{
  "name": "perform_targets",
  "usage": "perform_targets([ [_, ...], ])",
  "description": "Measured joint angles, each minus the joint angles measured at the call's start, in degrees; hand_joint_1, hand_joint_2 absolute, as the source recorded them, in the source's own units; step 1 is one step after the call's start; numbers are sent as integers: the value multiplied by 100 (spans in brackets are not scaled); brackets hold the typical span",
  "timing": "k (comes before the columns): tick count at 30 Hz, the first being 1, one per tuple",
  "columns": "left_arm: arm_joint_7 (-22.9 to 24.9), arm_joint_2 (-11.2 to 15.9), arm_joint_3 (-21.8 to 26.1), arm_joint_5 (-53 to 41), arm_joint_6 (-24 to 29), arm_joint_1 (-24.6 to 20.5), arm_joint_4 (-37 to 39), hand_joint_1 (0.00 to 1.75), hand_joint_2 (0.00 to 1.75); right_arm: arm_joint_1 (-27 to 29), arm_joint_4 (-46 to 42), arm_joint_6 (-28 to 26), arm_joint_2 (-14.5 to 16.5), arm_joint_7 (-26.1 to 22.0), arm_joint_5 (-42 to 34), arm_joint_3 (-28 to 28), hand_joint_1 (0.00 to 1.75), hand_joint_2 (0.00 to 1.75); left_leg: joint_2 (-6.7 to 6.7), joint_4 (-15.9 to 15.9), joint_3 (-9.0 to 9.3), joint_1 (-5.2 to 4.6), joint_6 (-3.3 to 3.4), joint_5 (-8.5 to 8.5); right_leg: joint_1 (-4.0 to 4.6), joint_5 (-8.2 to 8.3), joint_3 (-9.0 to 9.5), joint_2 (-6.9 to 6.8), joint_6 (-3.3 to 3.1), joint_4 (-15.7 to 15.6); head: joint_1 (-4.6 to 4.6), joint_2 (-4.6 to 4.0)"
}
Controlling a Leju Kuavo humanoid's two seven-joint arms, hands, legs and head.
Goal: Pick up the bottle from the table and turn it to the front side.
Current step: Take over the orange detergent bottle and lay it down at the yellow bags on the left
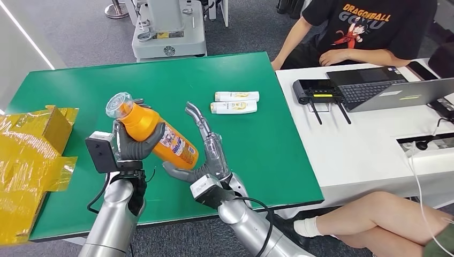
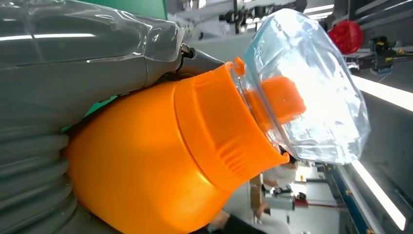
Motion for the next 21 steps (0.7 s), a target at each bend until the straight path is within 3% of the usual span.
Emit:
perform_targets([
  [4, 49, 223, 155, -759, 624, -31, -404, 175, 175, 168, -214, 148, 0, 27, 53, 34, 0, 175, 9, 0, 2, 0, -1, 0, 0, 1, -2, 12, 0, 1, -1, 0],
  [10, 110, 466, 313, -1083, 829, -69, -742, 175, 175, 247, -349, 193, 1, 47, 60, 37, 0, 175, 0, 0, 0, 1, -1, 1, 0, -1, -1, 0, -1, 1, -1, 0],
  [13, 144, 591, 318, -1707, 1244, -113, -767, 175, 175, 255, -360, 212, 2, 49, 39, 36, 0, 175, 6, 0, 0, 1, -1, 0, 0, 0, -2, 7, -1, 1, 1, 0],
  [21, 452, 1454, 366, -3906, 2516, -627, -462, 175, 175, 576, -622, 185, -11, 94, -35, 32, 0, 175, 8, -1, 2, 5, -2, 1, 2, -1, -4, 10, -2, 2, -1, 0],
])
